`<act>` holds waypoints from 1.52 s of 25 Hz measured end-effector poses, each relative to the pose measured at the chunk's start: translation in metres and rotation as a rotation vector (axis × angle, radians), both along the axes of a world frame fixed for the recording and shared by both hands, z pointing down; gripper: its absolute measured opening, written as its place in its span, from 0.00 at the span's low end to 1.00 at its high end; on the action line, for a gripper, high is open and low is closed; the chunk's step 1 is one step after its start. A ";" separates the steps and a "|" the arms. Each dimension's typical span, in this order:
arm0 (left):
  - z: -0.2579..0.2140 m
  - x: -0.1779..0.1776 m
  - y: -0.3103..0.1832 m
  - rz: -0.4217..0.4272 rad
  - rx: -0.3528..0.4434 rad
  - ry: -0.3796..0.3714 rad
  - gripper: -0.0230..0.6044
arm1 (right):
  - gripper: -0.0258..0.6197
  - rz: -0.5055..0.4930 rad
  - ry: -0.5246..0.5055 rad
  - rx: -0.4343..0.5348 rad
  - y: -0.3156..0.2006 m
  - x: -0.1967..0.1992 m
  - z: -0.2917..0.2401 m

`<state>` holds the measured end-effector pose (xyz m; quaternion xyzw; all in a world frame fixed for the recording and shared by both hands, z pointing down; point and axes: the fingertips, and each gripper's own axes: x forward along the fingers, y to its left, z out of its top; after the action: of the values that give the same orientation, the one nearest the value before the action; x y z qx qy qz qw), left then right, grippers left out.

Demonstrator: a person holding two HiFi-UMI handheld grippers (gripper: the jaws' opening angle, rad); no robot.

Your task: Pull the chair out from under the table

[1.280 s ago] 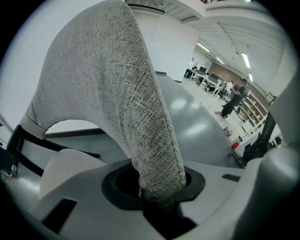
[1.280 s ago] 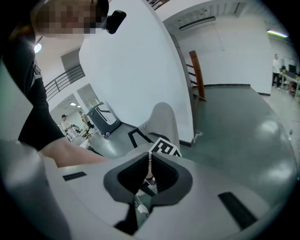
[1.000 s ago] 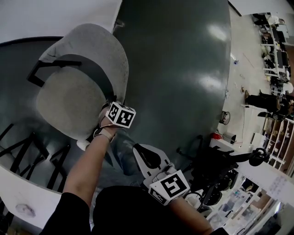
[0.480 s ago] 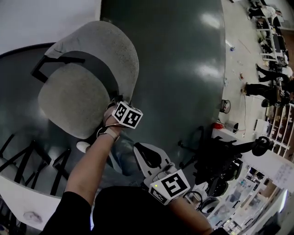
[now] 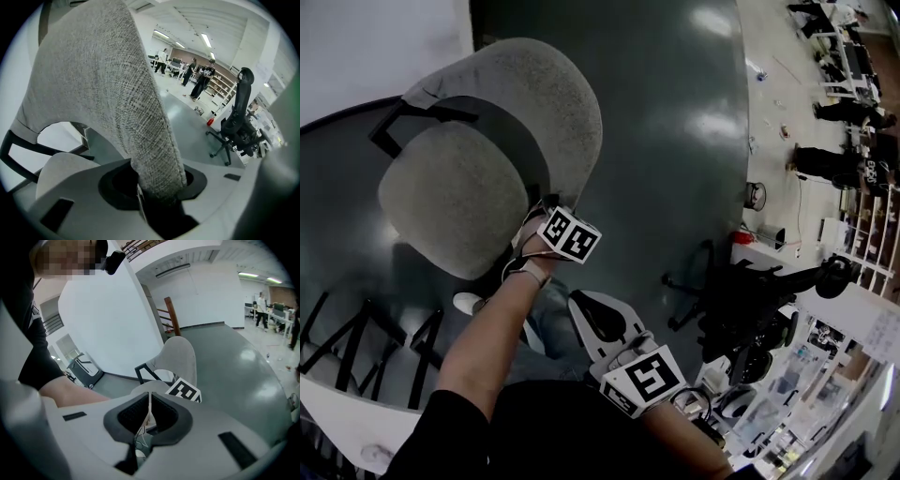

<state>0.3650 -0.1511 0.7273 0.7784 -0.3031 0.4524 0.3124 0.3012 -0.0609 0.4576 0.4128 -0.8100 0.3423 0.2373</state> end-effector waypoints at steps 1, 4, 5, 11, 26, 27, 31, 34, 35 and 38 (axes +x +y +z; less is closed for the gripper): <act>0.000 0.005 -0.001 0.006 -0.002 0.002 0.28 | 0.06 0.004 0.001 -0.002 -0.001 0.002 0.001; 0.001 0.009 -0.002 0.017 -0.010 0.010 0.28 | 0.06 0.013 0.007 -0.006 0.000 0.001 0.002; 0.001 0.009 -0.002 0.018 -0.013 0.013 0.28 | 0.06 0.015 0.008 -0.006 0.001 -0.001 0.002; 0.000 0.009 0.000 0.004 -0.036 0.040 0.32 | 0.06 0.036 0.021 -0.006 0.000 -0.002 0.004; -0.006 0.005 0.005 0.073 0.007 0.024 0.44 | 0.06 0.031 0.032 0.001 -0.002 -0.017 0.001; -0.009 0.004 0.006 0.080 0.036 0.012 0.44 | 0.06 0.026 0.032 0.004 -0.002 -0.018 -0.001; -0.027 -0.006 0.013 0.059 0.111 0.038 0.44 | 0.06 0.006 0.034 0.019 0.000 -0.025 -0.006; -0.046 -0.021 0.021 0.016 0.128 0.105 0.45 | 0.06 -0.014 0.033 0.030 0.002 -0.031 -0.011; -0.052 -0.026 0.024 0.006 0.134 0.116 0.45 | 0.06 -0.023 0.032 0.034 0.002 -0.032 -0.013; -0.076 -0.050 0.030 -0.041 0.184 0.138 0.45 | 0.06 -0.057 0.030 0.052 0.001 -0.039 -0.021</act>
<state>0.3149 -0.1215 0.6509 0.8268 -0.3368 0.3615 0.2688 0.2621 -0.0604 0.4369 0.4007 -0.8264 0.3081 0.2480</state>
